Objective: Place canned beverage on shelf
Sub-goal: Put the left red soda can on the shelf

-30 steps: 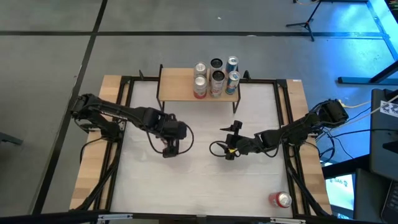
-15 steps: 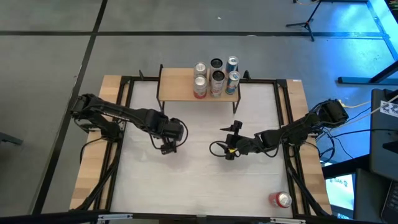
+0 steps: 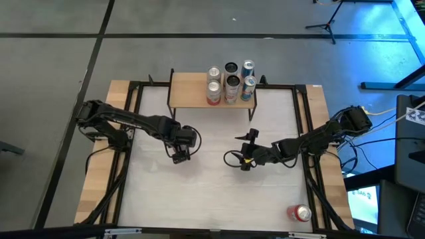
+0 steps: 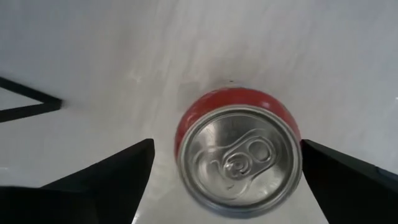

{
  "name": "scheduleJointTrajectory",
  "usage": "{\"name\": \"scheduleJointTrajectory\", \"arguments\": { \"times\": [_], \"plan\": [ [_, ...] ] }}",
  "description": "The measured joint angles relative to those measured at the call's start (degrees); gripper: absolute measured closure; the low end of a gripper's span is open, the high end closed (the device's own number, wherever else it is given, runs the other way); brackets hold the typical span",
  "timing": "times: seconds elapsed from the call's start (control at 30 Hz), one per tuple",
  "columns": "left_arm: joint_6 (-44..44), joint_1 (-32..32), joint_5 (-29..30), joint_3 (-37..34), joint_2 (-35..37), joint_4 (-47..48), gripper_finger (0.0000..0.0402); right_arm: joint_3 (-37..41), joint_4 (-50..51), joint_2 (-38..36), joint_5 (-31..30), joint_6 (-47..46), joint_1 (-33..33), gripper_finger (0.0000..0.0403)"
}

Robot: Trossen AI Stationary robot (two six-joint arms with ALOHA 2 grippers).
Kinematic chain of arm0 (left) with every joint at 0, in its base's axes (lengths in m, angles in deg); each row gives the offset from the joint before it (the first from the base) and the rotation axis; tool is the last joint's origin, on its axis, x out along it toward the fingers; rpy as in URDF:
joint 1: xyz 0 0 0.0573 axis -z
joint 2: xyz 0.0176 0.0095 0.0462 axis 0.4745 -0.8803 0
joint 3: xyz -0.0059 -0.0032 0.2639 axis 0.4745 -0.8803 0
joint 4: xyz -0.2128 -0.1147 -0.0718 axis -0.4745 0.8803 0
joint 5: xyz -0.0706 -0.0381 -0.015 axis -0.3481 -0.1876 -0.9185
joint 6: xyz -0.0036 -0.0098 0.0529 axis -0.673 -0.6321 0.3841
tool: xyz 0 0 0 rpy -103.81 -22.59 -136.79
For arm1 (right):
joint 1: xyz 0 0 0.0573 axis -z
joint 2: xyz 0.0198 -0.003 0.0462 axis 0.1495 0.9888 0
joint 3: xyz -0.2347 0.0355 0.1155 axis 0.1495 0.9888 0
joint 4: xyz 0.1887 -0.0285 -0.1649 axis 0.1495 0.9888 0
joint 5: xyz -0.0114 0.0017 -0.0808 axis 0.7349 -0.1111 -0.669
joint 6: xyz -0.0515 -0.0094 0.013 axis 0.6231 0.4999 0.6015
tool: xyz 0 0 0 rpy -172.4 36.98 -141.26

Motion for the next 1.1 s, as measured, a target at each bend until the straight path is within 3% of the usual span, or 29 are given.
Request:
{"name": "scheduleJointTrajectory", "arguments": {
  "times": [0.23, 0.5, 0.6, 0.83, 1.1],
  "plan": [
    [2.2, 0.0, -1.7, -2.8, 0.0, -3.7, 0.0049, 0.0, 0.0, 0.0, 0.0, 0.0, 0.0, 0.0081],
    [8.3, 0.4, -2.3, -3.0, 0.0, -5.4, 0.0128, 0.0, -0.1, 0.0, 0.0, 0.0, 0.0, 0.0081],
    [10.5, 0.4, -2.6, -2.4, 0.0, -4.6, 0.0130, 0.0, -0.1, 0.0, 0.0, 0.0, 0.0, 0.0081],
    [12.4, 0.4, -1.9, 5.4, -0.1, 1.3, 0.0130, 0.0, -0.3, 0.0, 0.0, 0.0, 0.0, 0.0081],
    [15.8, -0.1, 3.3, 17.0, -0.1, 7.1, 0.0121, 0.0, -0.2, 0.0, 0.0, 0.0, 0.0, 0.0081]
  ]
}}
